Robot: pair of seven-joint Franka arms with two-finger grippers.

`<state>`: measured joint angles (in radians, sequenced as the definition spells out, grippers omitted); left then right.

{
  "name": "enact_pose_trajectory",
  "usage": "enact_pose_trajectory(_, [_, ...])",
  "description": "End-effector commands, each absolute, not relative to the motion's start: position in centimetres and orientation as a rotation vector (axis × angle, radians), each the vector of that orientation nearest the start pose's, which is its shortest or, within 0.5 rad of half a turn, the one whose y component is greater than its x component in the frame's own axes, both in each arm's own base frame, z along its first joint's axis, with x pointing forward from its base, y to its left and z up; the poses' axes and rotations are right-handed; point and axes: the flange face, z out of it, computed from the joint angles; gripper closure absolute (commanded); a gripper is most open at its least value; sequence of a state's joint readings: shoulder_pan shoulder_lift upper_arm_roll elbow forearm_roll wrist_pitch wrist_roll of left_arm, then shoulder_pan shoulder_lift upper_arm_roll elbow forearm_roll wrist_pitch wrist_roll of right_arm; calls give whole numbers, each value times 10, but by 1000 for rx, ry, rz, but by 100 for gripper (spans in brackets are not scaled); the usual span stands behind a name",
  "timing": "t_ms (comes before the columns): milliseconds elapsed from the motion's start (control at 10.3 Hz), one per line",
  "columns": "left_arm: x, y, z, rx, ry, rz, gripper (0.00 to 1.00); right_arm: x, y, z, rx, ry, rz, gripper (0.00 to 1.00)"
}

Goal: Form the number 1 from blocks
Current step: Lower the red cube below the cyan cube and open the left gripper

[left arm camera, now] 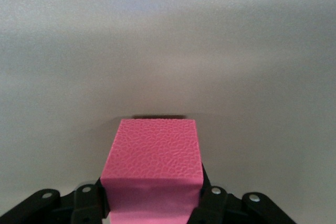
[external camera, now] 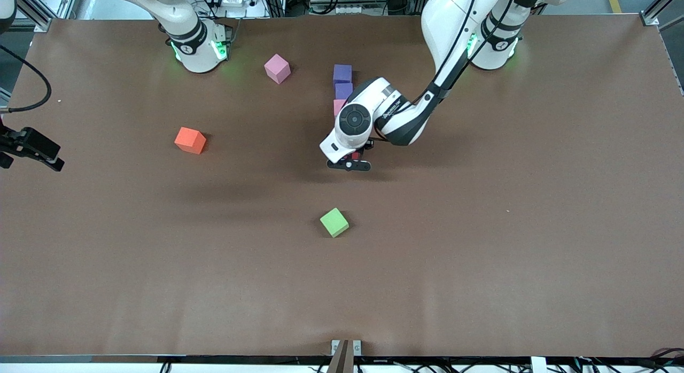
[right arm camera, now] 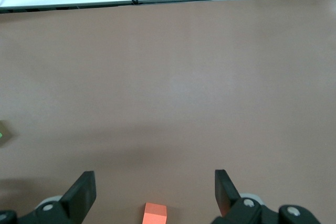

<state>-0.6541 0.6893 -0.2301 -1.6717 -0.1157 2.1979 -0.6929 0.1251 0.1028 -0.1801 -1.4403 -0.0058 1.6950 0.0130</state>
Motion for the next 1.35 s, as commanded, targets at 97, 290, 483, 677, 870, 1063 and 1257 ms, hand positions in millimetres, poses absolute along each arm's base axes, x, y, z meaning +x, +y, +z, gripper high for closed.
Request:
enact_pose_trajectory(97, [432,-522,196,-3166,30,454,100,601,-31,645,-3163,88,-229,0])
enact_pose_trajectory(290, [431,-523,192,-3160,-11,460,100,601,-33,645,-3161,93,-229,0])
enact_pose_trajectory(483, [429,-525,190,-3156,-17,463,100,601,-32,645,-3164,88,-229,0])
enact_pose_trajectory(677, [428,-525,187,-3138,-113,463,0,601,-29,645,-3165,83,-232,0])
enact_pose_trajectory(870, [432,-527,195,-3150,-147,452,0,601,-29,644,-3164,83,-229,0])
enact_pose_trajectory(1063, [448,-529,232,-3197,-225,391,0,601,-29,645,-3162,83,-229,0])
enact_pose_trajectory(1257, [484,-500,300,-3249,-335,283,0,601,-29,644,-3162,81,-229,0])
